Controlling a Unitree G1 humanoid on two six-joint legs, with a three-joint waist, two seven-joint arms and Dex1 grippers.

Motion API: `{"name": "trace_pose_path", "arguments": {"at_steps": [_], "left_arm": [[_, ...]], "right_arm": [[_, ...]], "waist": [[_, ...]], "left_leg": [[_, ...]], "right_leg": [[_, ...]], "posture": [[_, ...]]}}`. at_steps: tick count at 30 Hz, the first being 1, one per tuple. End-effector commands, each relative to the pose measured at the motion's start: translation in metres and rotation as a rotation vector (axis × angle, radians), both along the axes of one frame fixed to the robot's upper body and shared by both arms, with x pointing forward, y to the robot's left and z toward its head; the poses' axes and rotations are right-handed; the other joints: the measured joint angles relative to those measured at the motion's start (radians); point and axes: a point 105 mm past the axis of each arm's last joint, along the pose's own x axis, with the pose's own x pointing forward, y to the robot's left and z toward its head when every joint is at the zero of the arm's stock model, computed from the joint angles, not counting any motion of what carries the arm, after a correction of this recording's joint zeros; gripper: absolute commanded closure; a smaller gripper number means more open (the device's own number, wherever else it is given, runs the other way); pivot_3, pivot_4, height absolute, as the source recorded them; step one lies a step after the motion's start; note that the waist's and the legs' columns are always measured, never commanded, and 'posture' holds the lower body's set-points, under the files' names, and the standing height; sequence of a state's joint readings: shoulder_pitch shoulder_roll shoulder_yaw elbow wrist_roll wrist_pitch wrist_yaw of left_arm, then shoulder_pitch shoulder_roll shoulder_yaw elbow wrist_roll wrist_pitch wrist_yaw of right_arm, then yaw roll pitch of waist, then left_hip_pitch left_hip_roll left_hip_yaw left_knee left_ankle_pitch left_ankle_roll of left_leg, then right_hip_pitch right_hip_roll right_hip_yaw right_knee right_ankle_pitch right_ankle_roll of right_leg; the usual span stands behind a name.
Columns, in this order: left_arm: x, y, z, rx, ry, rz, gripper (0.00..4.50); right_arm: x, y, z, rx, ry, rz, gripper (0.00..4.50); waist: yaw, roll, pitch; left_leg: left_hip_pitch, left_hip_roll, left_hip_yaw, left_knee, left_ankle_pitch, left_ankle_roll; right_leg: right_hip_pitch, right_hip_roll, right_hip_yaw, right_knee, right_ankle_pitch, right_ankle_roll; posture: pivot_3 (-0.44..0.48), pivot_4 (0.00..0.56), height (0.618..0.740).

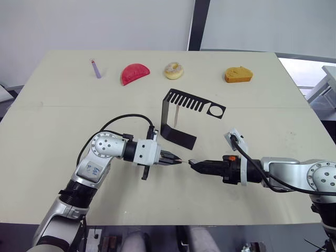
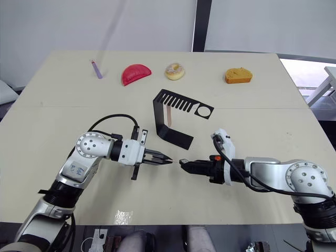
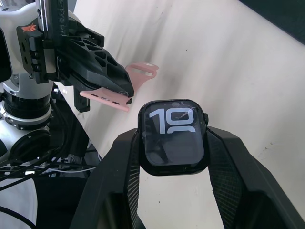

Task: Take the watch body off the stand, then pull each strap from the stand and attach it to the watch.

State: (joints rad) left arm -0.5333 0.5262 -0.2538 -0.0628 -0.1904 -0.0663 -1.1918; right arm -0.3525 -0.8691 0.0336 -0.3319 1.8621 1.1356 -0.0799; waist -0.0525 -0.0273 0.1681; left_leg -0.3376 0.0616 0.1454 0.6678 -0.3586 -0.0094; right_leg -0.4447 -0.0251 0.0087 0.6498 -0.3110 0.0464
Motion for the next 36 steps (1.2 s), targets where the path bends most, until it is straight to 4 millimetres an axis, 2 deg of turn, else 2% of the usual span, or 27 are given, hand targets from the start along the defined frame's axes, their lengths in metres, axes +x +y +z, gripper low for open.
{"name": "trace_pose_path", "arguments": {"at_steps": [1, 17, 36], "left_arm": [[-0.0011, -0.0034, 0.0054, -0.010, -0.027, -0.008, 4.50], [-0.0016, -0.0048, 0.0047, -0.012, -0.023, -0.004, 4.50], [-0.0010, -0.0048, 0.0050, -0.014, -0.017, -0.002, 4.50]], "right_arm": [[-0.0066, 0.0052, 0.0105, 0.031, -0.031, 0.044, 2.98], [-0.0073, 0.0084, 0.0149, 0.050, -0.037, 0.051, 2.98], [-0.0002, 0.0007, 0.0124, 0.032, -0.035, 0.014, 2.98]], "waist": [[0.000, 0.000, 0.000], [0.000, 0.000, 0.000], [0.000, 0.000, 0.000]], "left_leg": [[0.000, 0.000, 0.000, 0.000, 0.000, 0.000], [0.000, 0.000, 0.000, 0.000, 0.000, 0.000], [0.000, 0.000, 0.000, 0.000, 0.000, 0.000]], "right_leg": [[0.000, 0.000, 0.000, 0.000, 0.000, 0.000], [0.000, 0.000, 0.000, 0.000, 0.000, 0.000], [0.000, 0.000, 0.000, 0.000, 0.000, 0.000]], "posture": [[0.000, 0.150, 0.737], [0.000, 0.150, 0.737], [0.000, 0.150, 0.737]]}}
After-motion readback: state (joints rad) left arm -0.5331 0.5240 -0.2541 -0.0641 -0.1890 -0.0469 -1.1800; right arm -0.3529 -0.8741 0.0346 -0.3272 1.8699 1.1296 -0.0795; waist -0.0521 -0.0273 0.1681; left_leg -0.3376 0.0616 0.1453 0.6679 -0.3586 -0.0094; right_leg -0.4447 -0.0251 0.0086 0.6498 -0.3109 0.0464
